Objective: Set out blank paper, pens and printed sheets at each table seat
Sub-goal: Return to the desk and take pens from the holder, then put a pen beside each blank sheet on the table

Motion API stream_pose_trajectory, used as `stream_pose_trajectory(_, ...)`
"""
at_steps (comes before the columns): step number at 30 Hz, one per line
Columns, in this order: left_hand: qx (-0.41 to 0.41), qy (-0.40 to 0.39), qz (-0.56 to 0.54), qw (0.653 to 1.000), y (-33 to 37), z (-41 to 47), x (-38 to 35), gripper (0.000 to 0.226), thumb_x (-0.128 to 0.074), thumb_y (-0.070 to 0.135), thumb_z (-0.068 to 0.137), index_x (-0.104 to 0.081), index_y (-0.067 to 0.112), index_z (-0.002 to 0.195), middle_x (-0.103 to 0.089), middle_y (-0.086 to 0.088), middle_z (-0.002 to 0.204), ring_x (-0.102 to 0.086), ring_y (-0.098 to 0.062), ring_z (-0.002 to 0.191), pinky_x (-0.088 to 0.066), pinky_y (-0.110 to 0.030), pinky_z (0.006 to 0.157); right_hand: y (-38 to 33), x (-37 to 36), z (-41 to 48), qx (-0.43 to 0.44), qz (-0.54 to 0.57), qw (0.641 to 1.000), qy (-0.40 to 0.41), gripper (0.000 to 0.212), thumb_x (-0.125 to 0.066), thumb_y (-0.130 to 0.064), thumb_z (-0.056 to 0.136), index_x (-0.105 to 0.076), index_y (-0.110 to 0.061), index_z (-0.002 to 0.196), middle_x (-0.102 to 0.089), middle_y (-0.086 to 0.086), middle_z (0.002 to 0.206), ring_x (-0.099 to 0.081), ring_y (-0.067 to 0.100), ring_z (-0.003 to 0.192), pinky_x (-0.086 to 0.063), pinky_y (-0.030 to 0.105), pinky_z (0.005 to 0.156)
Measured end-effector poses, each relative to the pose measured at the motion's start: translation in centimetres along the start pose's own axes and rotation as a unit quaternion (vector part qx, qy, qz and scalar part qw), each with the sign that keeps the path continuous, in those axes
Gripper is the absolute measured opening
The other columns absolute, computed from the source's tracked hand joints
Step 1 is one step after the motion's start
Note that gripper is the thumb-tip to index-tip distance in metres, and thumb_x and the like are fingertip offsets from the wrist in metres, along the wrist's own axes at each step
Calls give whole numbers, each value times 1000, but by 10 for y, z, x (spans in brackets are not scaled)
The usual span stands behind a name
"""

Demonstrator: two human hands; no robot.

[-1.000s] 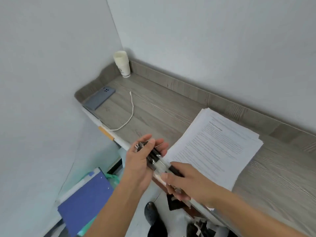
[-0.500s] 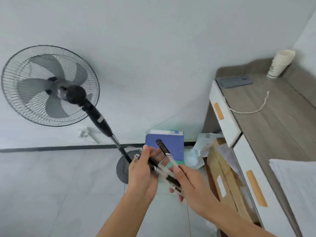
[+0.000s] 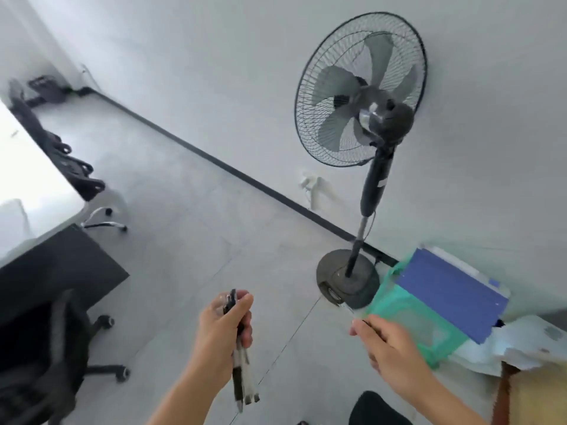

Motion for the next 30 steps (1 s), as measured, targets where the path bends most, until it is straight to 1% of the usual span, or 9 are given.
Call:
stream_pose_trajectory(3, 19, 69, -23, 997, -5, 12, 63, 8, -60, 7, 92, -59, 1, 97, -46, -7, 58, -37, -17, 36, -32, -23, 38, -2, -30, 31, -43, 1, 998, -41, 32, -51, -25, 99, -62, -2, 79, -26, -1, 49, -22, 13, 43, -20, 21, 41)
stream_pose_trajectory(7, 32, 148, -69, 986, -7, 34, 127, 9, -59, 8, 92, -58, 1, 98, -47, -7, 57, -38, -17, 36, -32, -23, 37, -18, -70, 92, -64, -15, 994, -83, 34, -50, -25, 99, -61, 0, 80, -26, -2, 48, -22, 12, 42, -19, 20, 39)
stream_pose_trajectory(11, 32, 229, -119, 965, 4, 57, 172, 8, -59, 9, 92, -58, 3, 97, -47, -8, 57, -38, -15, 36, -32, -22, 37, -56, -122, 172, -57, -33, 988, -142, 34, -48, -25, 100, -61, 0, 80, -26, -3, 47, -22, 11, 41, -19, 21, 40)
stream_pose_trajectory(13, 19, 268, -143, 953, 16, 67, 192, 6, -58, 8, 92, -58, 2, 95, -47, -9, 55, -38, -16, 34, -31, -23, 37, -81, -154, 208, -44, -46, 984, -168, 35, -49, -26, 100, -62, 0, 81, -28, -4, 46, -23, 11, 41, -21, 23, 41)
stream_pose_trajectory(15, 4, 302, -164, 939, 32, 77, 210, 7, -57, 6, 92, -58, 0, 96, -47, -9, 52, -38, -17, 31, -31, -22, 36, -109, -192, 242, -25, -62, 975, -211, 35, -48, -26, 100, -63, 1, 83, -30, -4, 46, -25, 11, 41, -22, 23, 41)
stream_pose_trajectory(18, 11, 329, -214, 920, 39, 90, 229, 6, -56, 7, 92, -56, 2, 97, -47, -9, 54, -39, -16, 33, -31, -22, 36, -149, -248, 278, 1, -90, 958, -272, 37, -48, -27, 100, -64, 2, 84, -34, -2, 48, -30, 9, 40, -26, 20, 38)
stream_pose_trajectory(22, 10, 364, -260, 894, 45, 103, 264, 6, -57, 8, 92, -57, 5, 97, -48, -8, 54, -39, -15, 35, -31, -23, 37, -186, -322, 307, 32, -126, 932, -338, 38, -49, -30, 99, -66, 0, 84, -34, -1, 48, -31, 11, 41, -28, 21, 40)
stream_pose_trajectory(27, 12, 402, -301, 865, 47, 133, 322, 6, -58, 9, 91, -59, 6, 97, -49, -8, 55, -39, -15, 36, -31, -23, 38, -200, -403, 340, 11, -145, 917, -370, 38, -48, -28, 100, -65, 1, 83, -31, -3, 48, -28, 13, 42, -25, 23, 41)
stream_pose_trajectory(30, 0, 406, -314, 858, 65, 167, 371, 8, -58, 9, 92, -59, 5, 98, -49, -7, 55, -39, -15, 37, -31, -23, 38, -213, -460, 364, -2, -143, 916, -374, 38, -44, -24, 102, -64, 2, 83, -29, -3, 49, -26, 14, 43, -23, 24, 42)
Point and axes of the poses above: each hand's wrist, its own z-axis towards the middle knuckle, its own x-axis out of the back of the hand, y = z × x, the point moved 9 cm from there along z, towards the middle knuckle
